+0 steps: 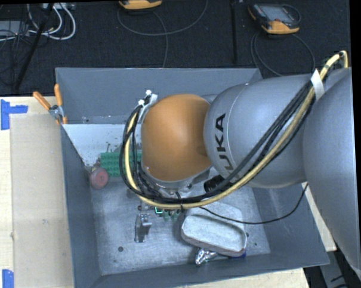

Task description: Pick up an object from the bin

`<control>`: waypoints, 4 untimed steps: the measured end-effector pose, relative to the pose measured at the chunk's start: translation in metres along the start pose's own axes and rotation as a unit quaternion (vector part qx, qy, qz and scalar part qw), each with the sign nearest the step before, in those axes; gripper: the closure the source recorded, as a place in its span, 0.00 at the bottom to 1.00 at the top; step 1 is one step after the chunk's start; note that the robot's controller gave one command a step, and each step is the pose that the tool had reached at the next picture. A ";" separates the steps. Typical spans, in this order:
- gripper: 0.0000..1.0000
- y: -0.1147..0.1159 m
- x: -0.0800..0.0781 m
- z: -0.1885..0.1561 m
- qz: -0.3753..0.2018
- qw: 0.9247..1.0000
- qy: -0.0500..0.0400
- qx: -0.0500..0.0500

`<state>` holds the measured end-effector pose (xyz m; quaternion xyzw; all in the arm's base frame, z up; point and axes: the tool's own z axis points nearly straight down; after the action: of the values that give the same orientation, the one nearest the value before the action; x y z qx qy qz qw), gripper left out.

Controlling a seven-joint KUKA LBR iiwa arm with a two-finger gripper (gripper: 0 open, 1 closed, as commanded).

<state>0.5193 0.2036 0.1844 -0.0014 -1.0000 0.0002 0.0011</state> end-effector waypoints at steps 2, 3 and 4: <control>0.00 -0.158 -0.022 0.113 -0.140 0.990 -0.002 -0.002; 0.00 -0.239 0.011 0.066 -0.167 0.986 -0.001 0.001; 0.00 -0.271 0.033 0.109 -0.241 0.970 -0.012 -0.001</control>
Offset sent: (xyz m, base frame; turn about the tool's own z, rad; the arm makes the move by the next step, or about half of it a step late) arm 0.0253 -0.0744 -0.0614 -0.1002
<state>0.4854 -0.0672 0.0752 0.2400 -0.9707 -0.0006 -0.0110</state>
